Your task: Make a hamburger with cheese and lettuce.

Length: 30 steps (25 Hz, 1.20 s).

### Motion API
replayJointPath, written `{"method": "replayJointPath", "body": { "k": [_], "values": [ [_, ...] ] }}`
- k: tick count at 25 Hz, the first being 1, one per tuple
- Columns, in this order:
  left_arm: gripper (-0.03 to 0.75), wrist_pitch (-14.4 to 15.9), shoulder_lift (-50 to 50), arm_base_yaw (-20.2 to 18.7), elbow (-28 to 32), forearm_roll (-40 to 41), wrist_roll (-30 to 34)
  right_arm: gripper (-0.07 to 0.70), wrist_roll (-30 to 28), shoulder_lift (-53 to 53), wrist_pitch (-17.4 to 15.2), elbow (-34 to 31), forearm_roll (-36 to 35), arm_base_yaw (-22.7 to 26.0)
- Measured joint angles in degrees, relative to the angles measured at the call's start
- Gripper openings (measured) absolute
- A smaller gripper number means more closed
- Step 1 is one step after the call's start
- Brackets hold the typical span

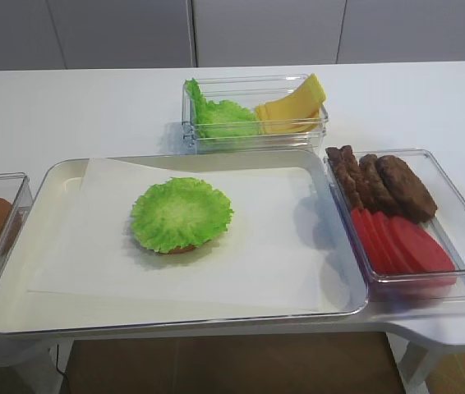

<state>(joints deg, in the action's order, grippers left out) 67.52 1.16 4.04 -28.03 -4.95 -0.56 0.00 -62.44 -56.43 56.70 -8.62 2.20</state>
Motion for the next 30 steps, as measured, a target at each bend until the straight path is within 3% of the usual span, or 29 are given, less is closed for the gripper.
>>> {"method": "replayJointPath", "body": {
  "k": [10,23,30],
  "values": [
    [0.403,0.0,0.0,0.0,0.0,-0.1,0.0,0.417,-1.64,19.83,-1.51,-10.11,-0.57,0.0],
    [0.403,0.0,0.0,0.0,0.0,-0.1,0.0,0.417,-3.2,37.69,-13.79,-11.53,-0.47,0.0],
    [0.403,0.0,0.0,0.0,0.0,-0.12,0.0,0.417,-3.2,46.87,-16.45,-15.62,0.21,0.0]
  ]
}}
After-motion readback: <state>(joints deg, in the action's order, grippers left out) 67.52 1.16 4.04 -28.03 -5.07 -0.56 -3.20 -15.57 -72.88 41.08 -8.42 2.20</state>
